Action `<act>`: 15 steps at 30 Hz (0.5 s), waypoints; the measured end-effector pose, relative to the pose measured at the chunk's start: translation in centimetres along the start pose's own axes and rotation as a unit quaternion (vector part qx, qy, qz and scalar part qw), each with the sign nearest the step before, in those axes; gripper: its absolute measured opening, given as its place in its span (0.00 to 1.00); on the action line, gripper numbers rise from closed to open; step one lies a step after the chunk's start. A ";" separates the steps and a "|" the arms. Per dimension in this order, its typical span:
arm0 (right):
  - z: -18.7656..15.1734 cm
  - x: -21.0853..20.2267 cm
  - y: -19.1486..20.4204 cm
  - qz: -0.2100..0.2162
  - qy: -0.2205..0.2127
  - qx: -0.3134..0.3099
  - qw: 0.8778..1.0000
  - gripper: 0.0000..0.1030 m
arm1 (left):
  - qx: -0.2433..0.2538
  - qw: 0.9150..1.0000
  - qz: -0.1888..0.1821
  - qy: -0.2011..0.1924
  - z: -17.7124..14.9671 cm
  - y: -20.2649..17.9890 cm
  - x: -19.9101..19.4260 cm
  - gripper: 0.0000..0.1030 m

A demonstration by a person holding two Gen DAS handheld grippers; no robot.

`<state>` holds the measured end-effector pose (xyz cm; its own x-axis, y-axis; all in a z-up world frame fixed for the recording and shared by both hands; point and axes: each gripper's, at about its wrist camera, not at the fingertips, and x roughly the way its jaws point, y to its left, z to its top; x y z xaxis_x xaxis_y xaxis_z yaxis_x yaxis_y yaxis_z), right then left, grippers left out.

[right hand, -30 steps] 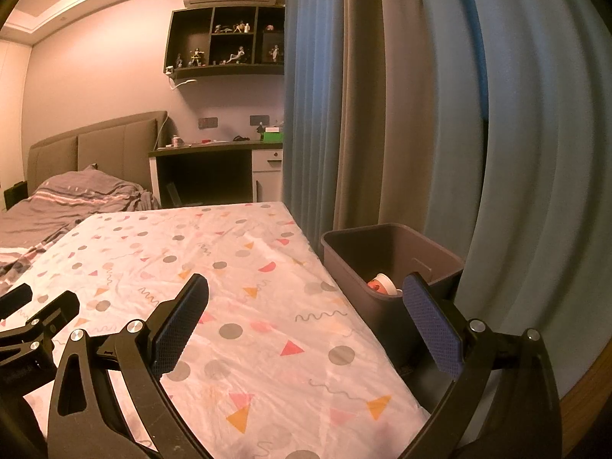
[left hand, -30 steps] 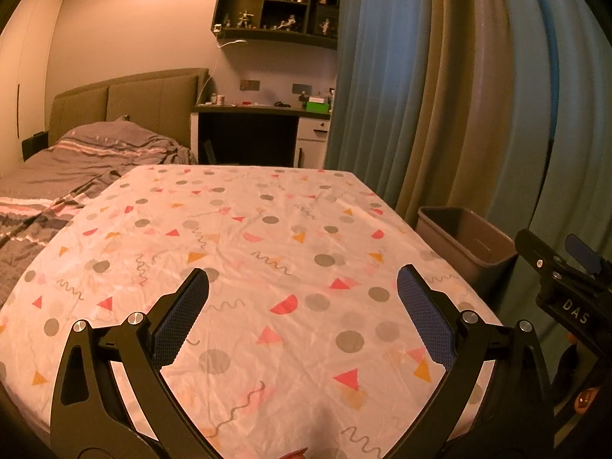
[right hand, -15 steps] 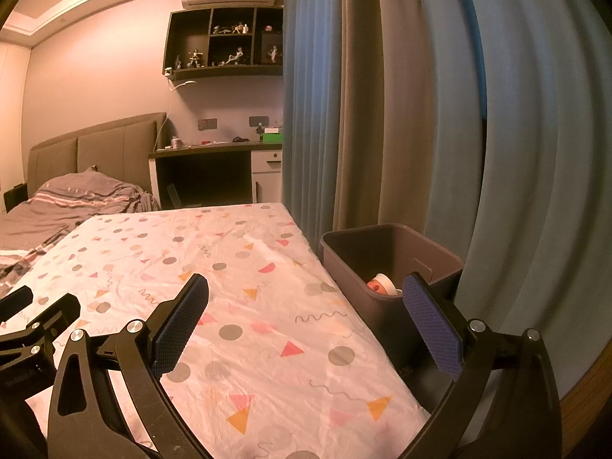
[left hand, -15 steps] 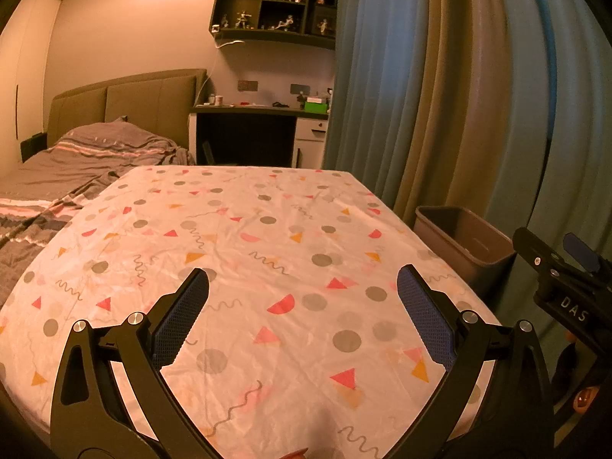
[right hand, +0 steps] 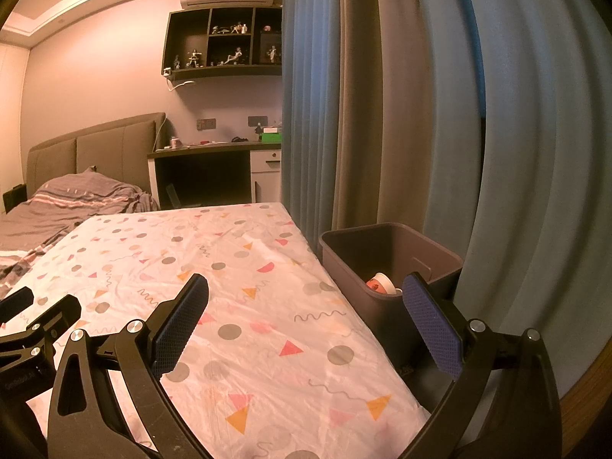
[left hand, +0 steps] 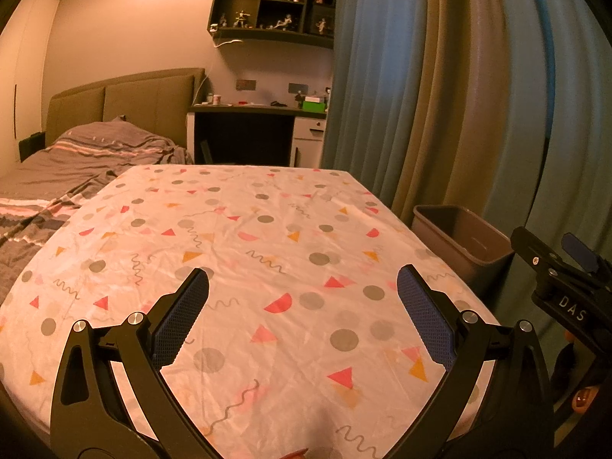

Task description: Collect trash

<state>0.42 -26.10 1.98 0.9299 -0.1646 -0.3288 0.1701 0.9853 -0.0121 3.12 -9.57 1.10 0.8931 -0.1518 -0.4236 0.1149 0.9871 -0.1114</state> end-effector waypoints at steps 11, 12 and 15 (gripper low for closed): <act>0.0 0.0 0.0 -0.001 -0.001 0.000 1.000 0.95 | 0.001 1.000 -0.001 0.000 0.0 -0.3 0.1 0.94; 0.0 0.0 -0.1 0.000 0.000 0.000 1.000 0.95 | 0.001 1.000 -0.001 0.001 0.0 -0.5 0.1 0.94; 0.0 0.0 -0.1 0.000 0.000 0.000 1.000 0.95 | 0.002 1.000 -0.002 0.001 0.0 -0.6 0.1 0.94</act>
<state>0.37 -26.19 1.98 0.9303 -0.1644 -0.3280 0.1701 0.9854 -0.0116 3.16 -10.15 1.07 0.8922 -0.1551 -0.4242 0.1194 0.9868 -0.1097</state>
